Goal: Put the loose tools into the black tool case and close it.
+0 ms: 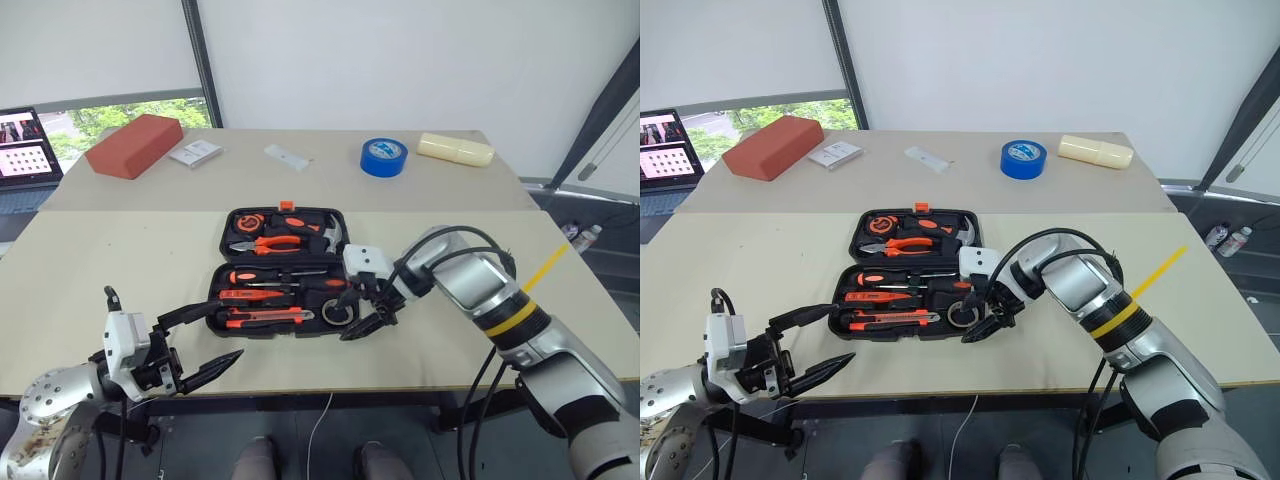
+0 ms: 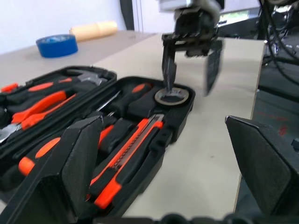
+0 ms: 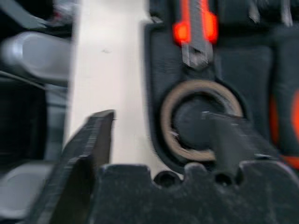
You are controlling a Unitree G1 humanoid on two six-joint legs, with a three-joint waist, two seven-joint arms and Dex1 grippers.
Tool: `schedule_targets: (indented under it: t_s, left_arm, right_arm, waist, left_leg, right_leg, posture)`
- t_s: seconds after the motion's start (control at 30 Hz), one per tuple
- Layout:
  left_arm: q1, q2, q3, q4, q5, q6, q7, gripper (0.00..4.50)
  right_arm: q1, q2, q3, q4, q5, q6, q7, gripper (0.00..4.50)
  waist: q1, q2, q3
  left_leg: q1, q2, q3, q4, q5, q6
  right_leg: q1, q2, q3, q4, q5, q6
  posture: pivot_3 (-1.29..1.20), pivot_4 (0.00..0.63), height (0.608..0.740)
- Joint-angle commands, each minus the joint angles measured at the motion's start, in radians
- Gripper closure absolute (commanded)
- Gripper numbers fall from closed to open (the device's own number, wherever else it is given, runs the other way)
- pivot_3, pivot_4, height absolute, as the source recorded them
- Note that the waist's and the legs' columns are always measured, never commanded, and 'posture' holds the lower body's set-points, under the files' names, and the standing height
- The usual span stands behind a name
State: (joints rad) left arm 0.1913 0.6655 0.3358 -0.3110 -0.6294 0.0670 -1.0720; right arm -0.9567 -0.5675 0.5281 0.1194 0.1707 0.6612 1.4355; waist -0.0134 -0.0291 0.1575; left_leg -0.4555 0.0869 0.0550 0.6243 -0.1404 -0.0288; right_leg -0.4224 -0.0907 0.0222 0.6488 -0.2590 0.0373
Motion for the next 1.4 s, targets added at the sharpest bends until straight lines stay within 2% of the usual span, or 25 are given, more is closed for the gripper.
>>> schedule_targets:
  t_s: [0.03, 0.07, 0.1, 0.17, 0.27, 0.3, 0.43, 0.5, 0.53, 0.67, 0.8, 0.93, 1.07, 1.2, 1.4]
  left_arm:
    - [-0.049, 0.024, 0.066, 0.061, 0.004, 0.058, 0.096, 0.26]
    - [-0.071, 0.029, 0.076, 0.092, 0.017, 0.077, 0.129, 0.52]
    - [-0.099, 0.035, 0.084, 0.127, 0.031, 0.113, 0.179, 0.75]
    - [-0.165, 0.036, 0.094, 0.194, 0.084, 0.148, 0.292, 1.55]
    - [-0.266, 0.017, 0.090, 0.267, 0.120, 0.227, 0.436, 2.67]
    - [-0.301, 0.016, 0.067, 0.293, 0.138, 0.246, 0.454, 3.10]
    - [-0.425, 0.007, -0.014, 0.391, 0.187, 0.295, 0.473, 4.48]
    - [-0.493, 0.007, -0.066, 0.470, 0.210, 0.308, 0.442, 4.50]
    - [-0.526, 0.009, -0.094, 0.513, 0.232, 0.304, 0.428, 4.50]
    - [-0.623, -0.005, -0.149, 0.620, 0.238, 0.333, 0.364, 4.50]
    - [-0.695, -0.034, -0.186, 0.704, 0.213, 0.326, 0.233, 4.50]
    - [-0.732, -0.055, -0.242, 0.736, 0.226, 0.311, 0.095, 4.50]
    - [-0.745, -0.089, -0.274, 0.717, 0.235, 0.291, 0.032, 4.50]
    - [-0.740, -0.120, -0.299, 0.692, 0.258, 0.278, 0.024, 4.50]
    - [-0.693, -0.133, -0.297, 0.632, 0.288, 0.291, 0.067, 4.50]
  right_arm:
    - [-0.059, 0.003, -0.145, 0.085, 0.061, -0.060, -0.003, 0.05]
    - [-0.062, 0.007, -0.172, 0.135, 0.059, -0.085, -0.028, 0.04]
    - [-0.061, 0.013, -0.197, 0.201, 0.042, -0.134, -0.073, 0.27]
    - [-0.048, 0.016, -0.216, 0.325, -0.016, -0.248, -0.159, 0.86]
    - [-0.034, 0.048, -0.254, 0.493, -0.082, -0.484, -0.309, 1.89]
    - [-0.039, 0.069, -0.273, 0.564, -0.099, -0.563, -0.387, 2.23]
    - [-0.059, 0.115, -0.249, 0.763, -0.197, -0.766, -0.512, 3.59]
    - [-0.079, 0.163, -0.248, 0.852, -0.222, -0.837, -0.562, 4.30]
    - [-0.088, 0.186, -0.247, 0.888, -0.233, -0.856, -0.582, 4.40]
    - [-0.115, 0.242, -0.252, 0.980, -0.258, -0.890, -0.583, 4.40]
    - [-0.112, 0.259, -0.281, 0.986, -0.236, -0.890, -0.517, 4.40]
    - [-0.078, 0.242, -0.319, 0.917, -0.207, -0.927, -0.439, 4.40]
    - [-0.021, 0.199, -0.337, 0.797, -0.188, -0.865, -0.365, 4.40]
    - [0.060, 0.151, -0.348, 0.646, -0.163, -0.777, -0.312, 4.40]
    - [0.183, 0.107, -0.364, 0.463, -0.149, -0.626, -0.309, 4.40]
  waist:
    - [0.001, 0.000, 0.000]
    - [0.001, 0.000, 0.000]
    - [0.002, 0.000, 0.000]
    - [0.007, -0.001, 0.000]
    - [0.013, -0.001, 0.000]
    - [0.011, -0.001, 0.001]
    - [0.006, -0.002, 0.001]
    - [0.002, -0.002, 0.001]
    - [-0.001, -0.002, 0.001]
    - [-0.009, -0.002, 0.001]
    - [-0.007, -0.002, 0.001]
    - [0.000, -0.002, 0.001]
    - [0.006, -0.001, 0.001]
    - [0.014, -0.001, 0.001]
    - [0.017, -0.001, 0.001]
  left_leg:
    - [0.000, 0.000, 0.000, 0.000, 0.000, 0.000]
    - [0.000, 0.000, -0.001, 0.000, 0.000, 0.000]
    - [0.001, 0.000, 0.000, 0.001, 0.000, 0.000]
    - [0.001, 0.000, 0.000, 0.001, 0.000, 0.000]
    - [0.001, -0.001, 0.000, 0.001, 0.001, -0.001]
    - [0.000, -0.001, 0.000, 0.001, 0.001, -0.001]
    - [-0.001, -0.001, 0.000, 0.000, 0.002, -0.002]
    - [-0.002, -0.001, -0.001, 0.000, 0.002, -0.002]
    - [-0.001, -0.001, -0.001, 0.000, 0.002, -0.002]
    - [-0.001, -0.001, -0.001, -0.001, 0.002, -0.002]
    - [-0.002, -0.001, -0.001, -0.001, 0.002, -0.002]
    - [-0.002, -0.001, -0.001, -0.001, 0.002, -0.002]
    - [-0.004, -0.002, -0.001, -0.001, 0.002, -0.002]
    - [-0.004, -0.002, -0.002, 0.000, 0.002, -0.002]
    - [-0.004, -0.002, -0.002, 0.001, 0.002, -0.002]
  right_leg:
    - [0.000, 0.000, 0.000, 0.000, 0.000, 0.000]
    - [0.001, 0.000, 0.000, 0.000, 0.000, 0.000]
    - [0.001, 0.000, 0.000, 0.000, 0.000, 0.000]
    - [0.001, 0.000, -0.001, 0.000, 0.000, 0.001]
    - [0.002, 0.000, -0.001, -0.001, 0.001, 0.002]
    - [0.002, 0.000, 0.000, -0.001, 0.001, 0.002]
    - [0.001, 0.001, 0.000, -0.001, 0.003, 0.003]
    - [0.001, 0.001, 0.001, -0.001, 0.003, 0.004]
    - [0.001, 0.001, 0.001, 0.000, 0.003, 0.004]
    - [0.000, 0.002, 0.001, 0.000, 0.004, 0.004]
    - [0.001, 0.002, 0.001, 0.000, 0.004, 0.005]
    - [0.001, 0.002, 0.001, 0.000, 0.004, 0.005]
    - [0.001, 0.001, 0.001, -0.001, 0.004, 0.005]
    - [0.001, 0.001, 0.001, 0.000, 0.004, 0.006]
    - [0.001, 0.001, 0.001, 0.000, 0.004, 0.006]
  posture:
    - [0.00, 0.150, 0.740]
    - [0.00, 0.150, 0.740]
    - [0.00, 0.150, 0.740]
    - [0.00, 0.150, 0.740]
    - [0.00, 0.150, 0.740]
    - [0.00, 0.150, 0.740]
    - [0.00, 0.150, 0.740]
    - [0.00, 0.150, 0.740]
    - [0.00, 0.150, 0.740]
    - [0.00, 0.150, 0.740]
    - [0.00, 0.150, 0.740]
    - [0.00, 0.150, 0.740]
    - [0.00, 0.150, 0.740]
    - [0.00, 0.150, 0.740]
    - [0.00, 0.150, 0.740]
